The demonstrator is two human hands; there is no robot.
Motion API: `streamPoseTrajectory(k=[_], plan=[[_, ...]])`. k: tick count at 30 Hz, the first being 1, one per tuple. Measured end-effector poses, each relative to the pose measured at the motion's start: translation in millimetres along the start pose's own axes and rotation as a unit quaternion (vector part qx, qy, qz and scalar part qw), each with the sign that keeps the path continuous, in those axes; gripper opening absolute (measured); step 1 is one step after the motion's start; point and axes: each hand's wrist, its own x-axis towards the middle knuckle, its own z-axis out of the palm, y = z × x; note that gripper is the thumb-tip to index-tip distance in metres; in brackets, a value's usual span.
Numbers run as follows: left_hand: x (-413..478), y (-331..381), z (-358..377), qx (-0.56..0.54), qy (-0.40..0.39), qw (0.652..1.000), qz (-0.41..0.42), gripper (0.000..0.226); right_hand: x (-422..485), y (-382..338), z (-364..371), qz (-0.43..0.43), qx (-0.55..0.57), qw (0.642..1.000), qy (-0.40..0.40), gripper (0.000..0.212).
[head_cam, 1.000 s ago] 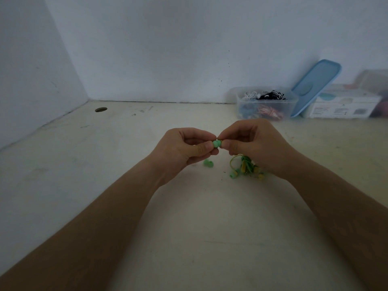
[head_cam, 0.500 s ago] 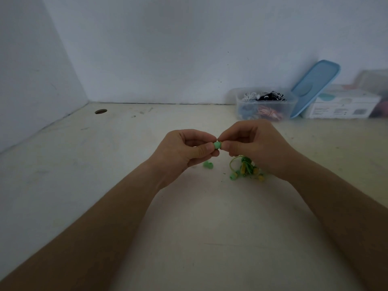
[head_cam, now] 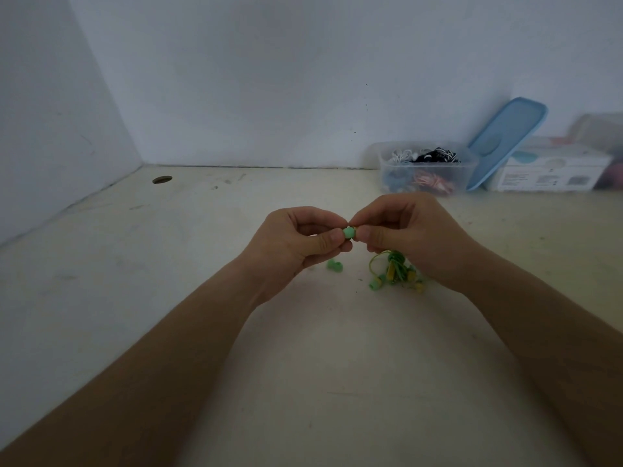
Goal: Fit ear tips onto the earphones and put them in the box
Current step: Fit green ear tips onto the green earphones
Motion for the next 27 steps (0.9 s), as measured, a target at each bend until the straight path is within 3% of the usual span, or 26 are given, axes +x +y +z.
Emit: streamPoseTrajectory(k=[15,23,27], plan=[[-0.9,2.0,-0.1,0.006,-0.011,1.000,0.010,0.020,-0.7,-4.7,-1.9,0.004,-0.022,1.000,0.004,0.010],[-0.7,-0.9,2.2,0.041,-0.012,0.999,0.033,0.015,-0.6,-8.3,-3.6,0.011,0.029,0.999,0.010,0.011],[-1.3,-0.1,3.8,0.040,-0.013,0.999,0.035,0.016,-0.5,-7.9,-6.1,0.022,0.044,0.999,-0.001,0.021]])
